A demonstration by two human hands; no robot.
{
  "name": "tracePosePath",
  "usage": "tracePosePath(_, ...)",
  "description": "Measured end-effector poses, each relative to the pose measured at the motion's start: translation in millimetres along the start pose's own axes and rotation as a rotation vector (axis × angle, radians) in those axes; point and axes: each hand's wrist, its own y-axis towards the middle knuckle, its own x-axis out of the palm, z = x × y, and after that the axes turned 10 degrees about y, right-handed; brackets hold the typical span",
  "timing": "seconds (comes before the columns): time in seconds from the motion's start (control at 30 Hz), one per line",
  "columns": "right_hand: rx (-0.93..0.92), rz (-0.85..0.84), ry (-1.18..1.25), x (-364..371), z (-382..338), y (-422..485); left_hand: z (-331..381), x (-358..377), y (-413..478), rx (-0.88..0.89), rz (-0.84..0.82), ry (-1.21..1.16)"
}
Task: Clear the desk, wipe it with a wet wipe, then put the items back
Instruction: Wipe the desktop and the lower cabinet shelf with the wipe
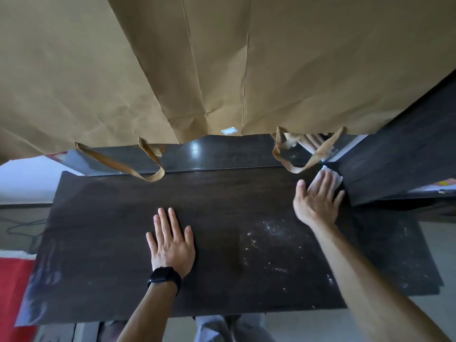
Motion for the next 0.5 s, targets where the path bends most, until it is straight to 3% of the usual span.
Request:
tracePosePath(0.07,-0.085,-0.014,-0.03,22.3,-22.5,-25.3,0.0,0.3,0.1,0.005,-0.003,-0.012)
tracePosePath(0.23,-0.593,-0.203,-0.079,86.4,-103.2,-98.3,-6.1,-9.6,0.2,0.036,-0.034,-0.076)
tracePosePath(0.33,-0.789,-0.271,-0.077,110.5,-140.5,-123.7,-32.0,-14.9,-2.5,0.101,0.024,-0.064)
tracePosePath(0.4,-0.813,-0.224,-0.107,121.2,-145.3,-142.4,-66.6,-16.7,-7.8,0.03,0.053,-0.058)
tracePosePath(0.5,-0.697,-0.163,-0.108,123.2,-117.3,-180.9,-121.9,-11.0,-19.1,-0.033,0.021,0.031)
